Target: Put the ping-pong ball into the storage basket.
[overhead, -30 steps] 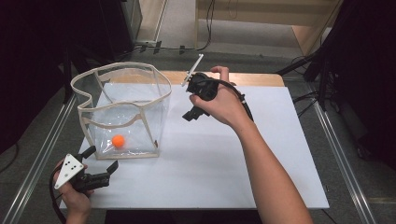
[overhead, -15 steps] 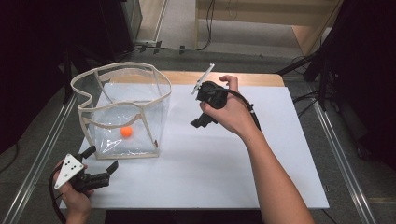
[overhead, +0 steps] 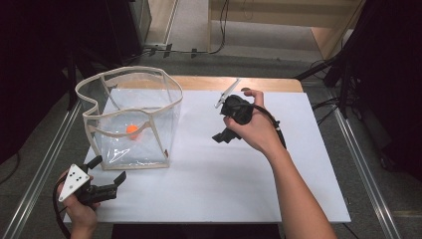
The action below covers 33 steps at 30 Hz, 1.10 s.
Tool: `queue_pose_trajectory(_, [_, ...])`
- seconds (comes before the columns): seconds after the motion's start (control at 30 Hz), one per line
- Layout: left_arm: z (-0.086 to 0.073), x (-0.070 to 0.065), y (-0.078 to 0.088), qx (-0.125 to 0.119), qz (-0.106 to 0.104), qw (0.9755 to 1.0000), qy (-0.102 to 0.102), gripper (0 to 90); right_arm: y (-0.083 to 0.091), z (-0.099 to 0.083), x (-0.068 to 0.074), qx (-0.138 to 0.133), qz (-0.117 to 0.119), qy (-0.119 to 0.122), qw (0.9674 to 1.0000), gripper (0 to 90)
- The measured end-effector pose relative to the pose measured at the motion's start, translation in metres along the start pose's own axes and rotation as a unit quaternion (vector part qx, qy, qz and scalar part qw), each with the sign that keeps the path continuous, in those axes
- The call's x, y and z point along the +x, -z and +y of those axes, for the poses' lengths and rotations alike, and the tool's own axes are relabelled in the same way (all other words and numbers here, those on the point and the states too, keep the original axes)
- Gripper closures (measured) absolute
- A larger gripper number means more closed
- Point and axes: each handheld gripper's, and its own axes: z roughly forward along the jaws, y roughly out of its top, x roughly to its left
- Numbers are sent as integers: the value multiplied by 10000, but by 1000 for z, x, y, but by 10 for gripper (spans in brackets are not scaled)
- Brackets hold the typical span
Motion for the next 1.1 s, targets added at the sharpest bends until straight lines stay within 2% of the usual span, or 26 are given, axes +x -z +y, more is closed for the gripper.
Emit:
queue_pose_trajectory(0.7, [0, -1, -1, 0, 23, 10000, -2, 36, 5, -36, 2, -112, -110, -143, 9998, 0])
queue_pose_trajectory(1.1, [0, -1, -1, 3, 30, 10000, -14, 36, 2, -61, 3, -234, -151, -333, 9991, 0])
